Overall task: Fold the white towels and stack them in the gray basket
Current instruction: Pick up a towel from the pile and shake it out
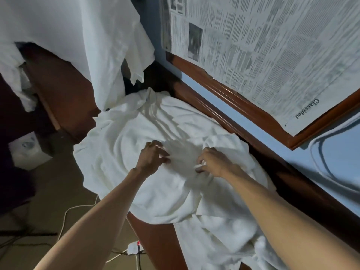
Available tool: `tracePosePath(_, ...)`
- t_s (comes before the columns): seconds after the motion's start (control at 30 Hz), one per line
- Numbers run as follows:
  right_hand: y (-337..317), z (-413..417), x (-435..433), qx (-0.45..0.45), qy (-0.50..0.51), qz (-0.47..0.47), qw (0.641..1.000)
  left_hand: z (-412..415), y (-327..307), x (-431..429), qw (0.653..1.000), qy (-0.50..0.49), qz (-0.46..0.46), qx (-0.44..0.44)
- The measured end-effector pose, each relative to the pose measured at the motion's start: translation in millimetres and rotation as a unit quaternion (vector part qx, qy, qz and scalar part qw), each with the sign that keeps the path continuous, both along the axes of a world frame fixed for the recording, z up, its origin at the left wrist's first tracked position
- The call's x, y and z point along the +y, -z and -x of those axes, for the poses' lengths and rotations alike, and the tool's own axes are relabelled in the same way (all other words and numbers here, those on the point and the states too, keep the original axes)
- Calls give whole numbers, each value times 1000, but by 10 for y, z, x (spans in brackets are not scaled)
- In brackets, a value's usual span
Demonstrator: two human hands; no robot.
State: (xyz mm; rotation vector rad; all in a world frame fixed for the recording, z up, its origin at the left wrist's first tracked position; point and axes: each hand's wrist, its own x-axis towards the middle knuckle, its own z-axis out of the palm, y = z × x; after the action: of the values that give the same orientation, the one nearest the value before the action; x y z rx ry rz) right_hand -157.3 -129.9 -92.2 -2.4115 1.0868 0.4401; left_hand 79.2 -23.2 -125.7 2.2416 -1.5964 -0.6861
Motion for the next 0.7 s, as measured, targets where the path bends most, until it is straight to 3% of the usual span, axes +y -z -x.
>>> tracePosePath(0.1, -39, 26, -25, -40, 14, 18, 999, -8, -70, -12, 999, -21, 33, 23)
tracePosePath(0.23, -189, 123, -23, -154, 106, -7, 982, -49, -368, 22, 998, -23, 28, 60)
tracePosePath(0.43, -631, 291, 154, -252, 129, 3, 959, 128, -1039, 64, 979, -24, 53, 194)
tracePosePath(0.7, -1431, 853, 538, -356, 245, -29, 901, 928, -2007, 205, 974, 30, 159, 156)
